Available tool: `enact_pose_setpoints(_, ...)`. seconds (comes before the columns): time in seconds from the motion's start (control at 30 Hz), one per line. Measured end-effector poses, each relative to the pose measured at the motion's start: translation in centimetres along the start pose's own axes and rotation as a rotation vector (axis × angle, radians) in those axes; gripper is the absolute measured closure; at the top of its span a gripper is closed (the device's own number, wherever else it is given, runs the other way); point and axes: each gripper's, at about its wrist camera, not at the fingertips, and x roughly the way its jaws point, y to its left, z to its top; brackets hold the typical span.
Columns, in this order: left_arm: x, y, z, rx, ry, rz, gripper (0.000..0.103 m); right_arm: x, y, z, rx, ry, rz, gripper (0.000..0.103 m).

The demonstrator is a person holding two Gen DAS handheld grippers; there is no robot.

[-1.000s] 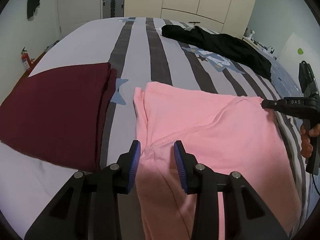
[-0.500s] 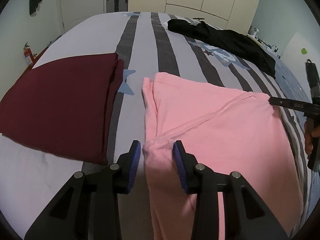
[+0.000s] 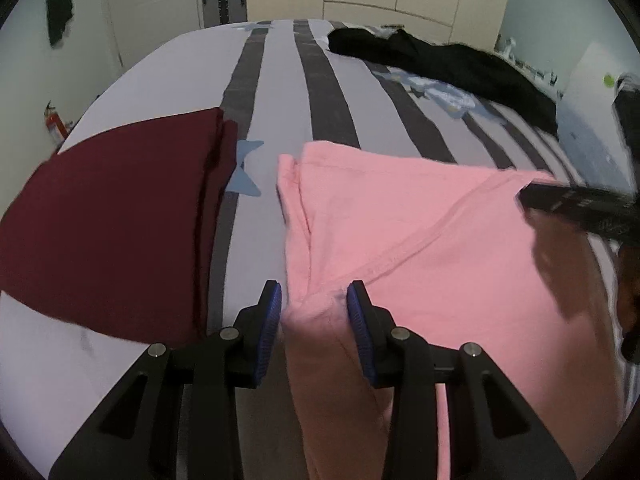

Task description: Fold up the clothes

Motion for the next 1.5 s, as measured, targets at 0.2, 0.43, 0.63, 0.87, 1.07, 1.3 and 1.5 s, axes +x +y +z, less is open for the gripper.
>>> enact_pose_setpoints(0.2,-3.9,1.4,-0.8,0.016,-0.098,0.067,0.07,-2.5,-2.7,-0.4,0.001,-0.087,-0.135,0.074)
enact_pose_setpoints(0.43,-9.5,0.4,-3.7,-0.01,-0.072,-0.087,0.071,-8.9,-2.2,-5.1,0.004,-0.105,-0.09,0.074)
enact_pose_setpoints(0.63,-10.9,-1.7,-8.2,-0.011,0.003,-0.141,0.073,-13.0,2.0,-12.5,0.056,-0.043,0.028,0.074)
enact_pose_setpoints(0.87,-9.1,-0.4,-12.3,-0.049,0.079,-0.028,0.077,-12.8,3.0,-19.5,0.081,0.035,-0.011,0.076)
enact_pose_setpoints(1.07,-11.5,2.2,-12.8,-0.134,0.058,0.017,0.082,-14.9,-0.2,-21.0,0.138,0.026,-0.103,0.079)
enact_pose_setpoints(1.3,-15.3,-4.2,-12.2,-0.079,-0.025,-0.168,0.082,-18.6,3.4,-21.2,0.103,-0.041,-0.031,0.078)
enact_pose_setpoints(1.5,-14.1,-8.3,-13.2,-0.082,-0.022,-0.28,0.082,-17.9,8.4,-21.3,0.068,-0.09,0.081,0.078)
